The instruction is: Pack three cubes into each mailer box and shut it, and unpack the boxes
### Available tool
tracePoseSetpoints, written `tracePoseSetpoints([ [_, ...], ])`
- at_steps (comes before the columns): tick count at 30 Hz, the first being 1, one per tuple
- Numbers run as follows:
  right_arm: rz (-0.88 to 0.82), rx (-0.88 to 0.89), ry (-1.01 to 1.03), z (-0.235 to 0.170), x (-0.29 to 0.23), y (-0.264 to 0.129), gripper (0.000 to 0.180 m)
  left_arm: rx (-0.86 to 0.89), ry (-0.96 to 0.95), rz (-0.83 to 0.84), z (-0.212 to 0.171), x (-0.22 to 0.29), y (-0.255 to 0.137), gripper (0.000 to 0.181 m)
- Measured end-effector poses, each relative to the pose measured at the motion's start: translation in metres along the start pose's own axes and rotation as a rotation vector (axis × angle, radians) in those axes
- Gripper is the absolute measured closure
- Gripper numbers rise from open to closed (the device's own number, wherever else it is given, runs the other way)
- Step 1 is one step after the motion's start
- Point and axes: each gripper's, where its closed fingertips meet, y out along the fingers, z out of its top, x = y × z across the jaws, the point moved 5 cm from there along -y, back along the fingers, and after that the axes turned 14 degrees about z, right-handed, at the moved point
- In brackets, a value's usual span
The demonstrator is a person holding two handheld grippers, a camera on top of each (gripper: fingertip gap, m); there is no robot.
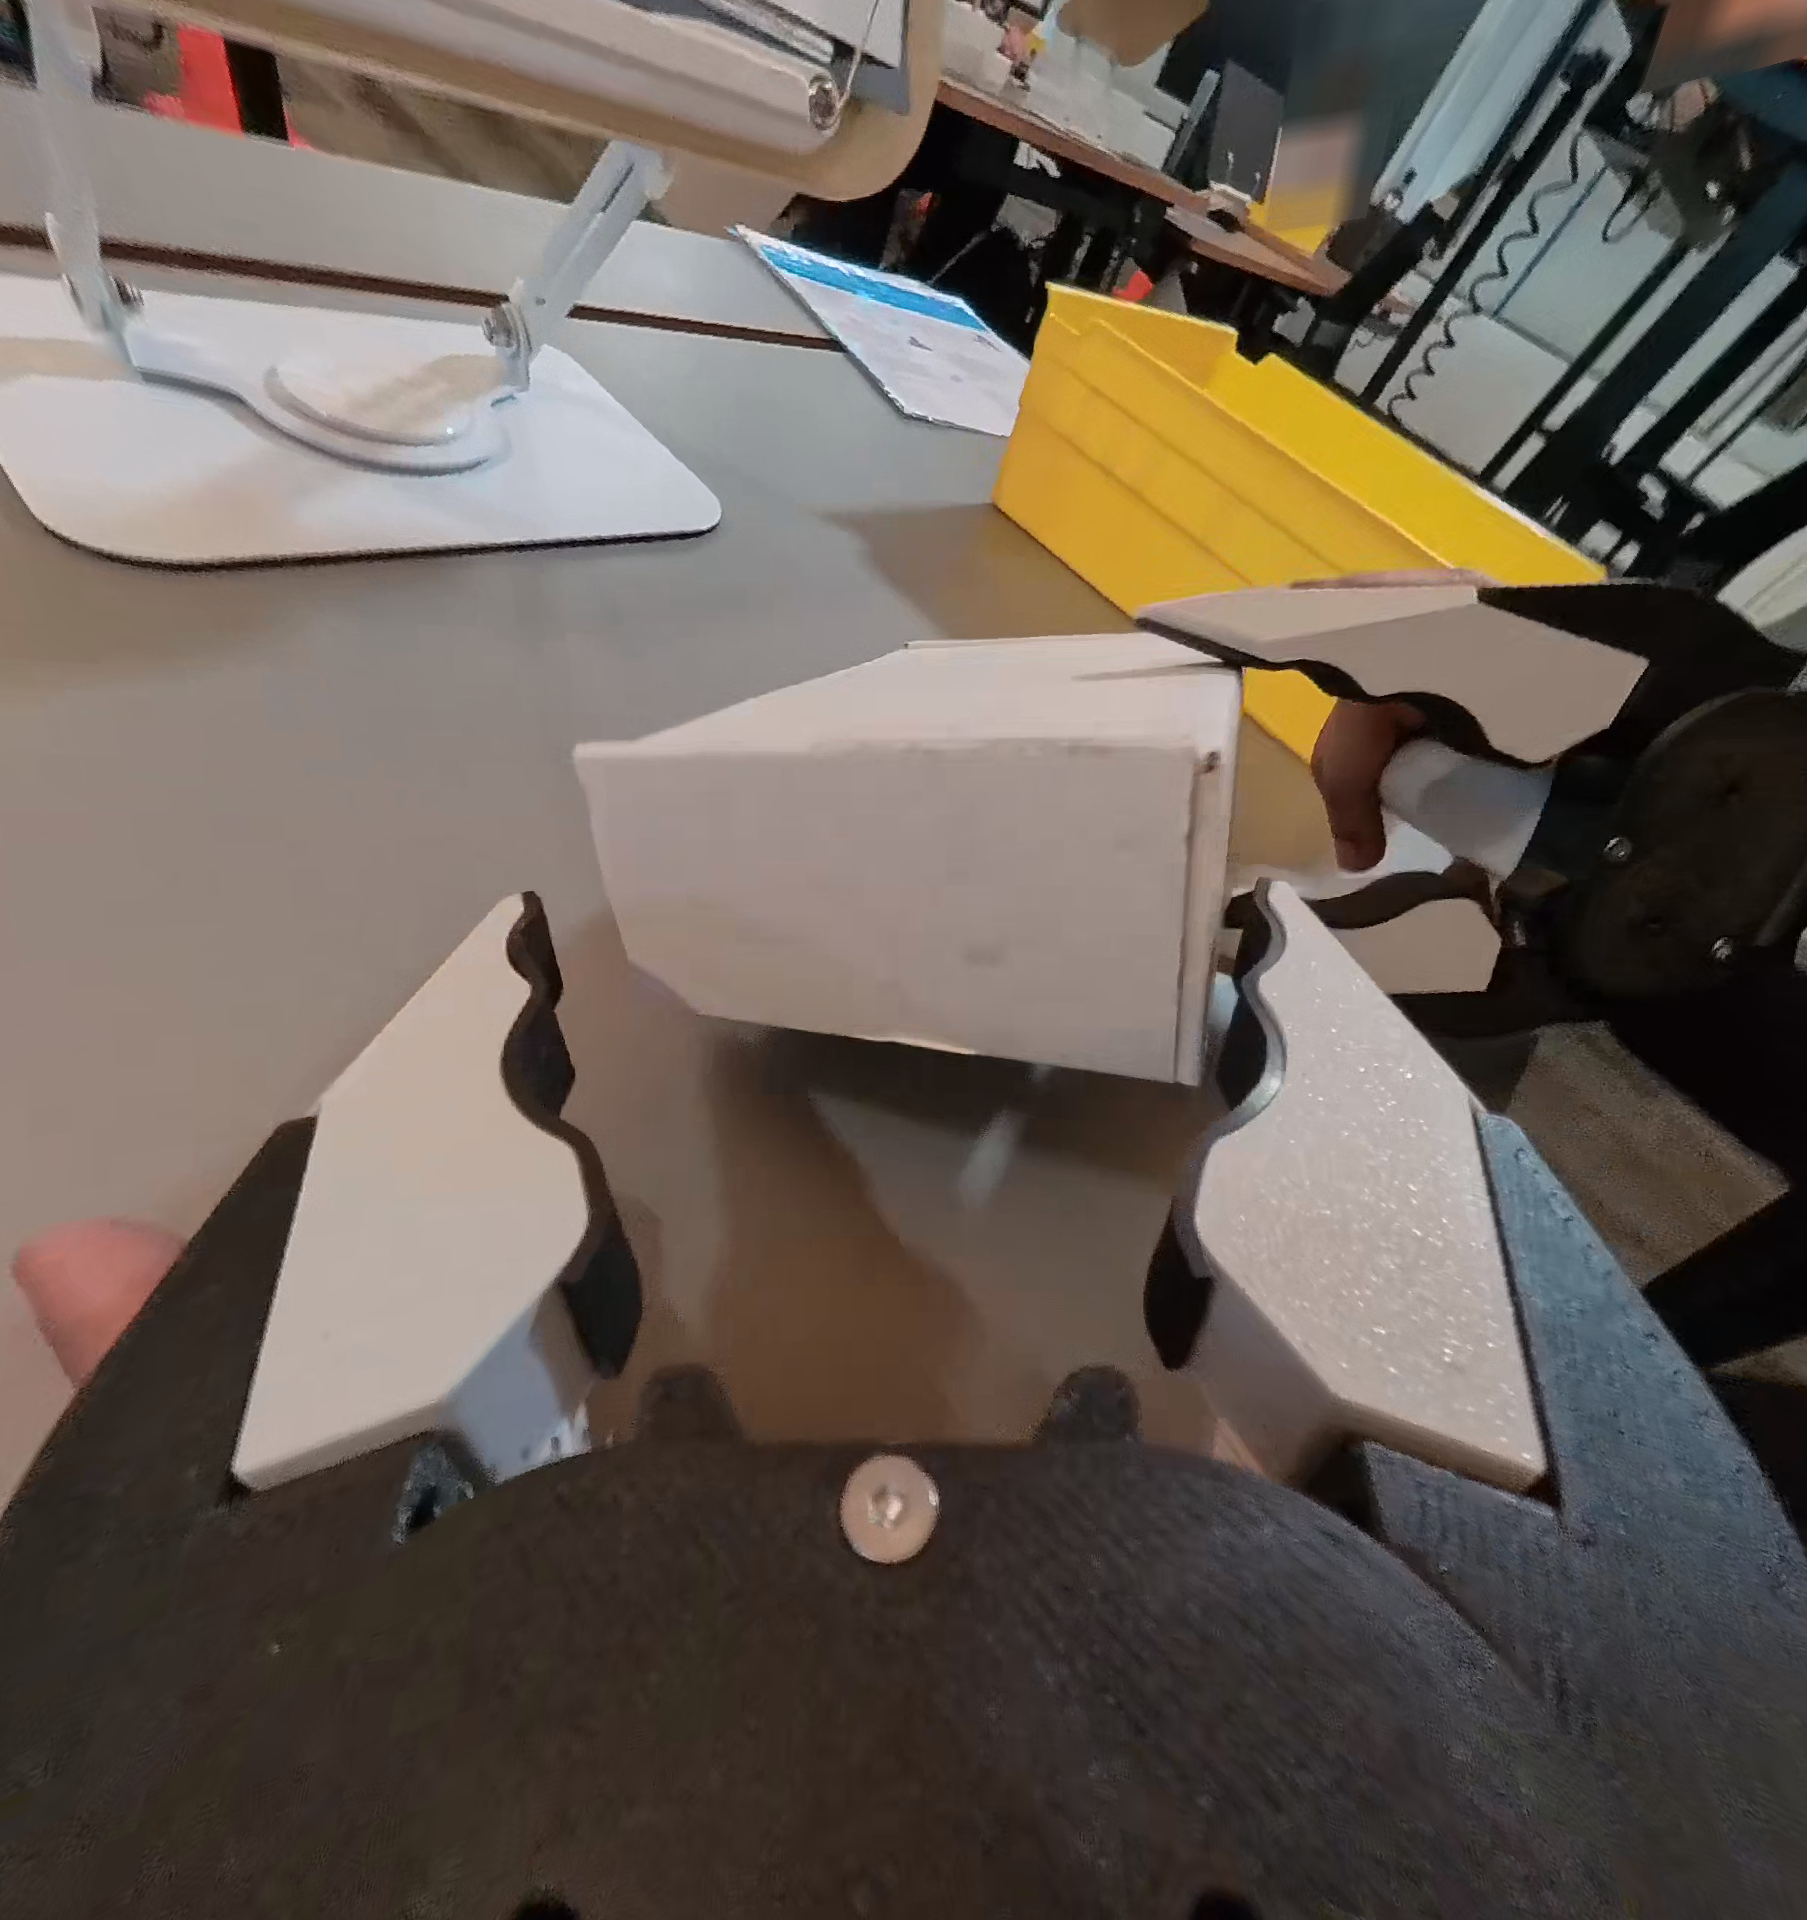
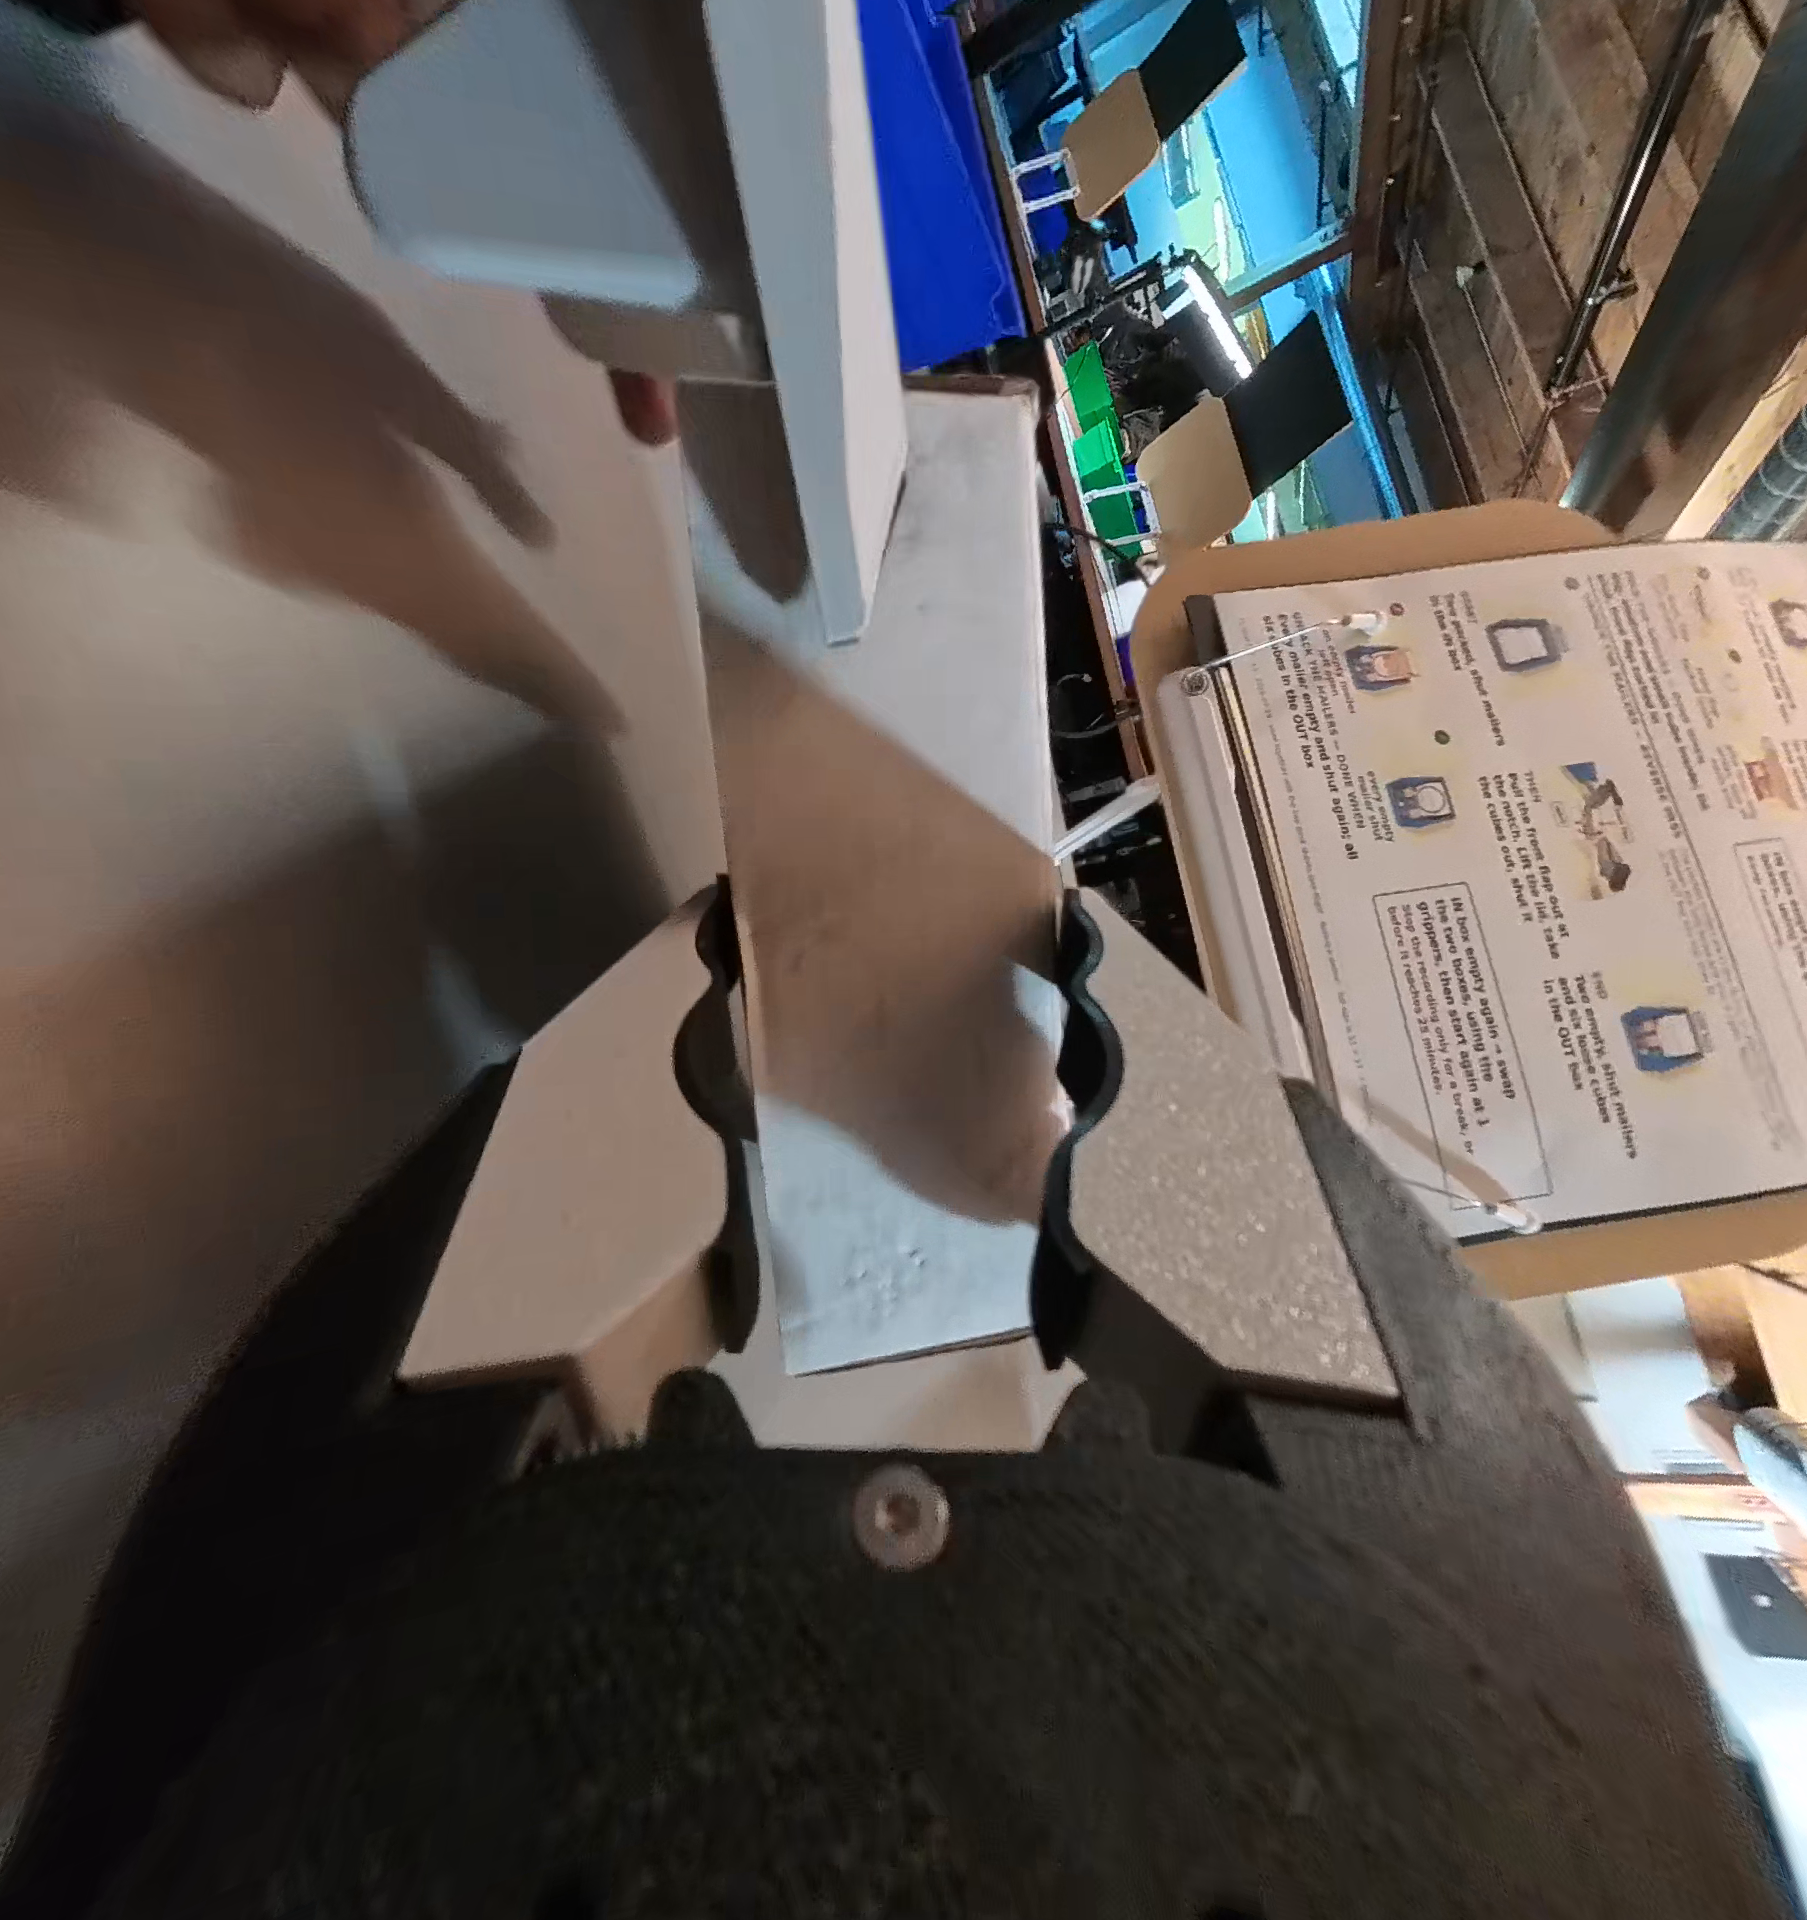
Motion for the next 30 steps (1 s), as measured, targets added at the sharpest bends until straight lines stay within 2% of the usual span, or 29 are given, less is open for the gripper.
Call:
tracePoseSetpoints([
  [2,0.006,-0.012,-0.034,0.000,-0.003,0.001,0.118,0.008,0.120,0.018,-0.002,-0.001,-0.004,0.059],
  [5,0.011,-0.017,-0.050,0.000,-0.004,0.001,0.118,-0.047,0.364,0.072,-0.017,-0.002,-0.003,0.057],
  [9,0.016,0.001,-0.068,-0.003,-0.004,0.000,0.118,-0.011,0.585,0.151,-0.021,0.003,-0.001,0.075],
  [13,0.046,0.039,-0.140,-0.006,-0.009,-0.003,0.118,0.156,0.896,0.330,-0.014,0.003,-0.006,0.073],
  [14,0.055,0.055,-0.161,-0.005,-0.011,-0.004,0.118,0.217,0.961,0.355,-0.012,0.006,-0.008,0.066],
  [15,0.064,0.074,-0.173,-0.004,-0.012,-0.006,0.118,0.259,1.018,0.351,-0.013,0.010,-0.010,0.069],
  [16,0.071,0.092,-0.175,-0.003,-0.013,-0.008,0.118,0.276,1.061,0.329,-0.017,0.015,-0.011,0.079],
  [19,0.090,0.154,-0.151,0.006,-0.014,-0.012,0.118,0.290,1.097,0.288,-0.020,0.025,-0.011,0.086],
  [22,0.101,0.198,-0.120,0.012,-0.014,-0.014,0.118,0.328,1.121,0.248,-0.020,0.032,-0.015,0.107],
  [26,0.070,0.204,-0.105,0.011,-0.013,-0.013,0.117,0.325,1.162,0.271,-0.018,0.029,-0.014,0.109],
  [30,-0.004,0.176,-0.065,0.009,-0.005,-0.014,0.107,0.296,1.097,0.268,-0.014,0.022,-0.014,0.110],
])
